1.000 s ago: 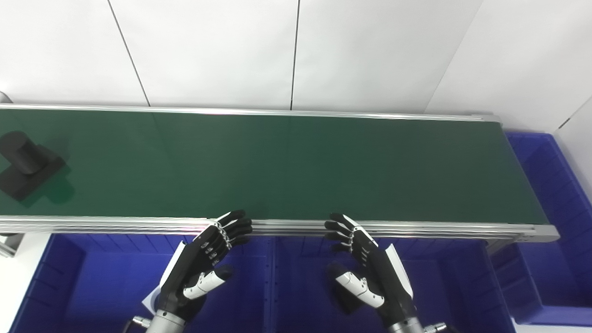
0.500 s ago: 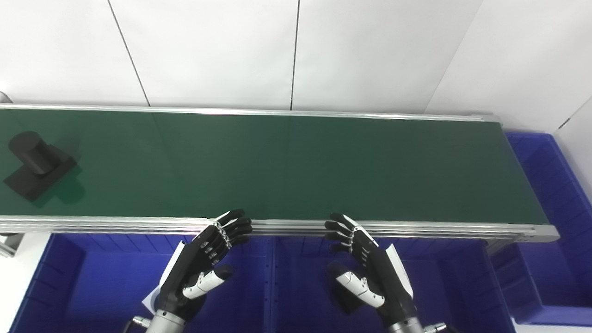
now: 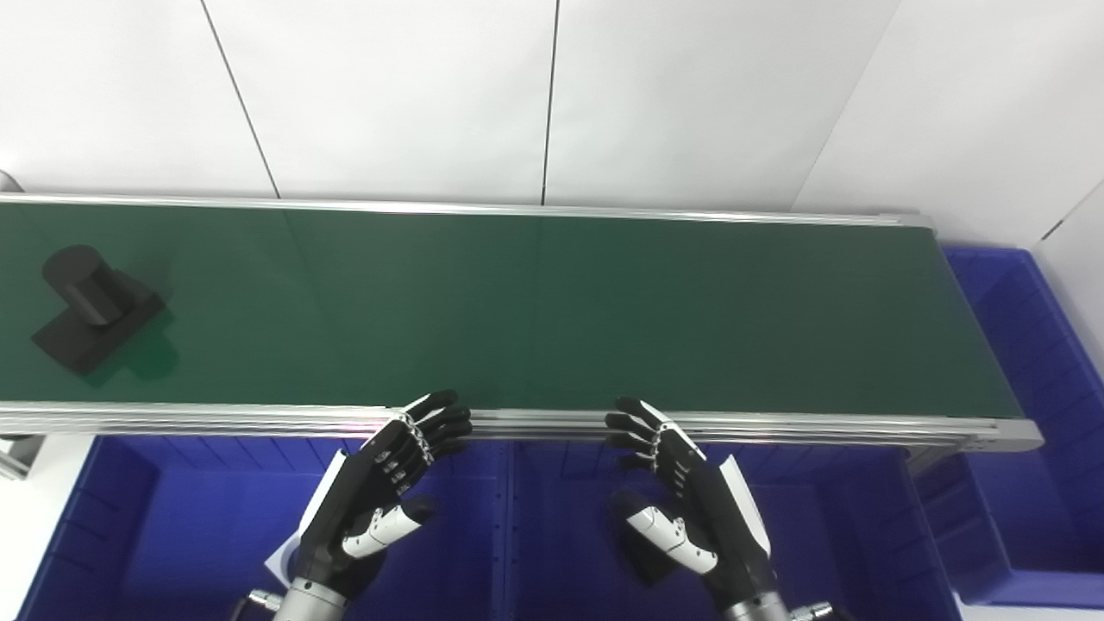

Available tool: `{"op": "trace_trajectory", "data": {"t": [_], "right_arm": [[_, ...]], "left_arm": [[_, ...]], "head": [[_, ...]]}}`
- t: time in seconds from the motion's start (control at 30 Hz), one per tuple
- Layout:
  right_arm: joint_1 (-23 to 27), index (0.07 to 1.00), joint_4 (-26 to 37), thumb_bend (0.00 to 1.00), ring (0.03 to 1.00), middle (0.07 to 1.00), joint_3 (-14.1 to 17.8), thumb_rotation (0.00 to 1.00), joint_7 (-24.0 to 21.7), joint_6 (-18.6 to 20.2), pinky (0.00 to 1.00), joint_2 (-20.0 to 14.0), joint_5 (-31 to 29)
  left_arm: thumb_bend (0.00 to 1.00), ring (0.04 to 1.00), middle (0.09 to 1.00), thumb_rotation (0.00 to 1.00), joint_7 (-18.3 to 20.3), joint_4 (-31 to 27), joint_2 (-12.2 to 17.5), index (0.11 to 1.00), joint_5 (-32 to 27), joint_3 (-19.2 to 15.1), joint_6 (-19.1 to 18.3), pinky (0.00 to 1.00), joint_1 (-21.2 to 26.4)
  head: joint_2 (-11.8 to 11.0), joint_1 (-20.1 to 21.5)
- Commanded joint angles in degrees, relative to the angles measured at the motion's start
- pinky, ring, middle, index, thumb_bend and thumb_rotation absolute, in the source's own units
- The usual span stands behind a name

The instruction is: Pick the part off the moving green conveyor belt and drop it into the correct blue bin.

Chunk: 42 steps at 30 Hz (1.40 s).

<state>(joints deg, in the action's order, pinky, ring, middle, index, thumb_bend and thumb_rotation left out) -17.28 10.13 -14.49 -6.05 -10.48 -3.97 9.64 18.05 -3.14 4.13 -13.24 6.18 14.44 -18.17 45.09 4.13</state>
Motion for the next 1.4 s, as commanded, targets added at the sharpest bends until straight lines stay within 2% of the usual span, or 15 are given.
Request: {"op": "trace_trajectory", "data": {"t": [0.0, 0.13, 0.17, 0.2, 0.23, 0.27, 0.3, 0.4, 0.47, 0.8, 1.07, 1.37], "right_arm": [[0.27, 0.865, 0.88, 0.63, 0.774, 0.817, 0.30, 0.67, -0.02, -1.89, 0.70, -0.13, -0.62], [-0.08, 0.880, 0.50, 0.62, 0.782, 0.826, 0.91, 0.68, -0.51, -2.60, 0.70, -1.44, -1.88], [-0.07, 0.883, 0.25, 0.62, 0.784, 0.828, 1.11, 0.69, -0.65, -3.03, 0.71, -1.90, -2.24], [-0.11, 0.887, 0.18, 0.61, 0.788, 0.832, 1.26, 0.69, -0.75, -3.29, 0.71, -2.25, -2.57], [-0.07, 0.888, -0.13, 0.61, 0.788, 0.833, 1.50, 0.69, -0.85, -3.70, 0.71, -2.64, -3.03], [-0.08, 0.889, -0.27, 0.60, 0.790, 0.835, 1.69, 0.68, -0.94, -4.02, 0.71, -2.91, -3.45], [-0.01, 0.890, -0.64, 0.59, 0.792, 0.837, 1.94, 0.68, -1.04, -4.54, 0.71, -3.22, -3.87], [0.27, 0.896, -1.67, 0.57, 0.792, 0.842, 2.49, 0.68, -1.31, -5.71, 0.71, -3.85, -4.74], [0.64, 0.905, -3.06, 0.55, 0.792, 0.848, 2.83, 0.68, -1.59, -7.14, 0.71, -4.24, -5.61], [2.23, 0.913, -7.88, 0.52, 0.783, 0.843, 3.84, 0.70, -1.55, -10.69, 0.70, -4.47, -6.11], [3.22, 0.916, -10.04, 0.50, 0.779, 0.831, 4.16, 0.69, -1.62, -11.92, 0.69, -4.49, -6.05], [4.13, 0.910, -11.89, 0.49, 0.778, 0.826, 4.67, 0.67, -1.40, -13.53, 0.69, -4.03, -5.86]], "left_arm": [[0.94, 0.796, 0.803, 0.51, 1.02, -0.16, -0.17, 0.825, -1.13, 0.51, 2.23, 0.79, 0.74], [0.93, 0.798, 0.805, 0.46, 1.25, 1.65, -1.36, 0.817, -0.86, 1.40, 3.88, 0.80, 0.79], [0.93, 0.797, 0.804, 0.46, 1.05, 2.12, -1.76, 0.816, -0.33, 1.69, 4.28, 0.80, 0.82], [0.94, 0.792, 0.800, 0.46, 0.68, 2.24, -2.11, 0.814, 0.43, 1.95, 4.42, 0.79, 0.75], [0.94, 0.792, 0.800, 0.47, 0.27, 2.56, -2.51, 0.813, 1.29, 2.24, 4.71, 0.79, 0.76], [0.94, 0.789, 0.798, 0.47, -0.01, 2.84, -2.80, 0.812, 1.96, 2.51, 5.06, 0.79, 0.76], [0.94, 0.786, 0.795, 0.47, -0.24, 3.38, -3.22, 0.812, 2.61, 2.77, 5.52, 0.78, 0.86], [0.94, 0.768, 0.783, 0.47, -0.87, 4.66, -4.22, 0.806, 4.50, 3.17, 6.63, 0.77, 1.22], [0.94, 0.760, 0.777, 0.48, -1.65, 5.68, -4.93, 0.803, 6.48, 3.45, 7.35, 0.76, 1.56], [0.95, 0.759, 0.782, 0.46, -2.91, 9.76, -6.01, 0.804, 7.93, 4.48, 8.58, 0.75, 3.19], [0.97, 0.754, 0.777, 0.44, -3.47, 12.29, -6.05, 0.798, 7.95, 4.84, 9.48, 0.74, 4.59], [0.97, 0.744, 0.771, 0.43, -3.99, 14.97, -6.23, 0.789, 8.26, 4.71, 11.03, 0.73, 5.78]], "head": [[-1.04, -2.98], [-3.41, -10.50], [-4.83, -13.97], [-4.83, -13.97], [-6.27, -16.96], [-6.27, -16.96], [-7.69, -19.27], [-9.05, -21.09], [-11.58, -22.99], [-17.18, -24.96], [-19.00, -25.49], [-22.13, -26.31]]}}
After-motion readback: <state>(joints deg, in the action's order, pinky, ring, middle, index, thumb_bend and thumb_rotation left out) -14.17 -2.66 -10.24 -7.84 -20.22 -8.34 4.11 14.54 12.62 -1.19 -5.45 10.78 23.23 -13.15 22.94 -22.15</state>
